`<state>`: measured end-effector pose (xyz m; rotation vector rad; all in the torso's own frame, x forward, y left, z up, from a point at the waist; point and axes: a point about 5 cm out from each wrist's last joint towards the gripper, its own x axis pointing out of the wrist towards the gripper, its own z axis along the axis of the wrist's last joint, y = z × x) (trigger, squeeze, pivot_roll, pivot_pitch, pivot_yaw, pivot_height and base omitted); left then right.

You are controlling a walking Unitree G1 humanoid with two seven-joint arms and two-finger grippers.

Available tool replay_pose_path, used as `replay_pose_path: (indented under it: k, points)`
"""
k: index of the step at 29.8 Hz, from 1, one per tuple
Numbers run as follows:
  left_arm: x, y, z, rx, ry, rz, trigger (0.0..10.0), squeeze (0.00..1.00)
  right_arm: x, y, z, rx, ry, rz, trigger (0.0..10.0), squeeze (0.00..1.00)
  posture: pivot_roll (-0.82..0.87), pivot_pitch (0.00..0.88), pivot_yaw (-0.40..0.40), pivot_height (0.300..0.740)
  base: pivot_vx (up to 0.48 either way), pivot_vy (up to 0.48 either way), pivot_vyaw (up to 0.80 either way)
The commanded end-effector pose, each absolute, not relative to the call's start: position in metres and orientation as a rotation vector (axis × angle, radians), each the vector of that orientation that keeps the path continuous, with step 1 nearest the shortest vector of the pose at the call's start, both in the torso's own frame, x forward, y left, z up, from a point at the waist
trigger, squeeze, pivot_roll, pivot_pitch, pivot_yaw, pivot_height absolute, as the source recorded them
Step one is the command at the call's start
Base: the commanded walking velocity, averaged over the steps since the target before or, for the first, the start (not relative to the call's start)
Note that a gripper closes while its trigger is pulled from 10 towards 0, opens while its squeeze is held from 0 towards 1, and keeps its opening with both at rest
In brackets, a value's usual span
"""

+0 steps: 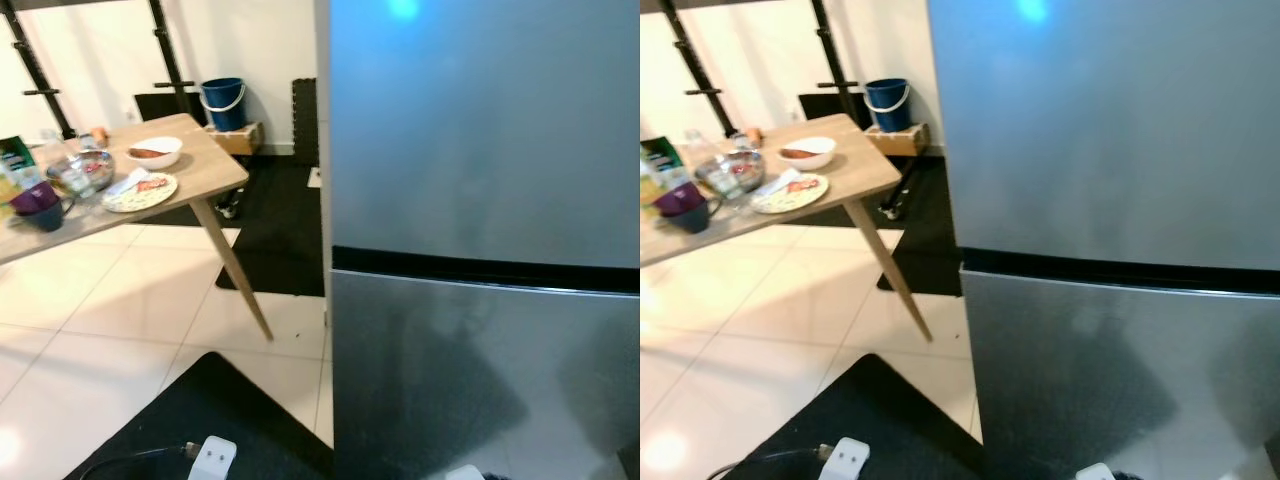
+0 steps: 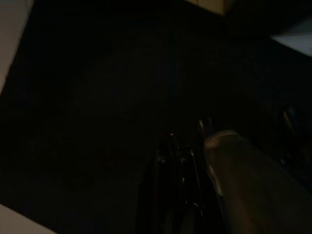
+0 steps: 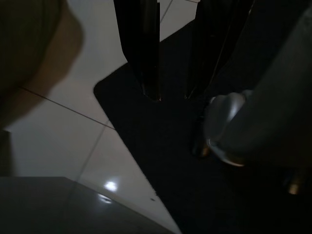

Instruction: Restocking fridge

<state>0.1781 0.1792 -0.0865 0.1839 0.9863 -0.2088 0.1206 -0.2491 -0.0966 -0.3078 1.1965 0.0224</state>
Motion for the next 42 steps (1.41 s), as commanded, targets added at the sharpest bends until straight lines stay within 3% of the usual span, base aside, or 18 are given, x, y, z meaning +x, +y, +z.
replay_pose_path:
  k: [1,6,16,24,42]
  points:
    - [0.169,0.191,-0.09,0.197,1.027,-0.174,10.0,0.0,0.117,-0.246,-0.099,-0.275,1.208,0.002,10.0,0.0,-0.09,0.0,0.019,0.74,0.0,0.0,0.79]
    - [0.162,0.188,-0.093,0.114,1.034,-0.117,10.0,0.0,0.12,-0.252,-0.096,-0.276,1.201,-0.013,10.0,0.0,-0.11,0.0,0.013,0.74,0.0,0.0,0.79]
    - [0.155,0.179,-0.097,0.108,1.054,-0.151,10.0,0.0,0.129,-0.258,-0.092,-0.316,1.187,0.009,10.0,0.0,-0.07,0.0,0.002,0.74,0.0,0.0,0.79]
    - [0.153,0.181,-0.097,0.125,1.066,-0.171,10.0,0.0,0.133,-0.243,-0.094,-0.298,1.179,0.036,10.0,0.0,-0.07,0.0,0.021,0.74,0.0,0.0,0.79]
    - [0.15,0.174,-0.099,0.109,1.07,-0.175,10.0,0.0,0.128,-0.243,-0.096,-0.312,1.189,0.049,10.0,0.0,-0.06,0.0,0.007,0.74,0.0,0.0,0.79]
